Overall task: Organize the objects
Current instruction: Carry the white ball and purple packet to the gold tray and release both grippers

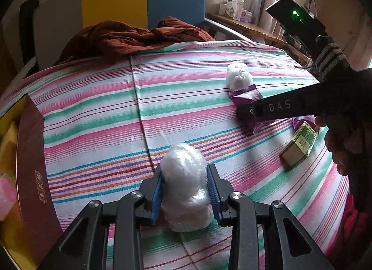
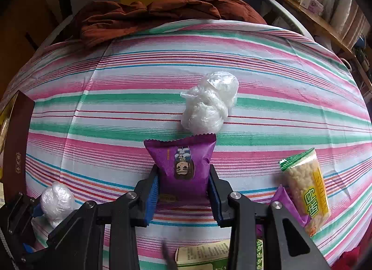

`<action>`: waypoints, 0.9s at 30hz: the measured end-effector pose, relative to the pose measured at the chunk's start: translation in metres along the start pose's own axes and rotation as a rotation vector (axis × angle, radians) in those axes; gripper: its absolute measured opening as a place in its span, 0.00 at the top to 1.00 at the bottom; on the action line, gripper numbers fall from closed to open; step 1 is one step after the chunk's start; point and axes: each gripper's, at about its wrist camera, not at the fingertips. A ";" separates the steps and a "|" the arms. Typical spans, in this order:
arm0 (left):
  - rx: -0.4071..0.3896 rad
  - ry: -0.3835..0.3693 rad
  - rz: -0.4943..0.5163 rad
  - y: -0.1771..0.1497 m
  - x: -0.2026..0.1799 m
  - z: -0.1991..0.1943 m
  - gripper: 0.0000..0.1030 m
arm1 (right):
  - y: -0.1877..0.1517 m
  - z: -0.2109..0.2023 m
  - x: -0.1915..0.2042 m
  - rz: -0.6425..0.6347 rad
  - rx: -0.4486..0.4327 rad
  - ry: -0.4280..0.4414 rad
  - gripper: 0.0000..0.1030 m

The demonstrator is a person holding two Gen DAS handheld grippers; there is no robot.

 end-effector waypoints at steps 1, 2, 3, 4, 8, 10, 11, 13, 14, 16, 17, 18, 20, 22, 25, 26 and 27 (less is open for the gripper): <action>-0.001 0.000 -0.001 0.000 0.000 0.000 0.65 | 0.000 0.000 0.000 -0.004 -0.002 0.001 0.64; -0.004 0.000 -0.001 0.000 0.000 0.000 0.65 | 0.000 -0.001 0.001 -0.009 -0.004 0.008 0.64; -0.006 0.001 0.001 -0.001 0.000 0.001 0.65 | 0.000 -0.001 0.003 -0.015 -0.006 0.018 0.64; -0.008 0.003 0.003 -0.001 0.000 0.000 0.65 | 0.000 -0.002 0.005 -0.024 -0.007 0.030 0.64; -0.018 0.009 0.011 -0.002 -0.002 0.000 0.65 | -0.002 -0.004 0.017 -0.084 -0.011 0.068 0.64; -0.022 0.012 0.015 -0.002 -0.002 0.000 0.65 | -0.001 -0.002 0.024 -0.103 -0.013 0.078 0.64; -0.023 0.013 0.017 -0.002 -0.002 0.000 0.65 | -0.002 -0.003 0.024 -0.107 -0.014 0.080 0.64; -0.024 0.013 0.017 -0.002 -0.002 0.000 0.65 | 0.000 0.003 0.038 -0.108 -0.015 0.080 0.64; -0.024 0.013 0.018 -0.002 -0.002 0.000 0.65 | 0.000 0.003 0.038 -0.108 -0.015 0.080 0.64; -0.025 0.013 0.020 -0.001 -0.001 0.001 0.65 | 0.001 0.000 0.037 -0.109 -0.016 0.082 0.64; -0.026 0.014 0.021 -0.001 0.000 0.001 0.65 | 0.002 0.000 0.036 -0.110 -0.017 0.085 0.64; -0.026 0.014 0.022 -0.001 0.001 0.001 0.65 | 0.002 -0.001 0.037 -0.113 -0.018 0.086 0.64; -0.027 0.014 0.028 -0.001 0.001 0.001 0.65 | 0.002 -0.002 0.039 -0.122 -0.024 0.088 0.64; -0.027 0.017 0.034 -0.001 0.002 0.000 0.65 | 0.003 -0.002 0.041 -0.128 -0.030 0.092 0.64; -0.028 0.030 0.069 0.000 -0.001 -0.003 0.66 | 0.001 -0.008 0.045 -0.137 -0.042 0.094 0.64; -0.024 0.033 0.070 0.001 -0.001 -0.004 0.66 | 0.001 -0.009 0.047 -0.138 -0.046 0.096 0.64; -0.018 0.041 0.067 0.002 -0.001 -0.006 0.66 | 0.002 -0.010 0.048 -0.138 -0.050 0.100 0.64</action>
Point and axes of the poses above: each gripper's, at about its wrist camera, not at the fingertips, and z roughly the way its jaws point, x to its left, y to its top, and after that the axes turned 15 degrees about -x, right-handed
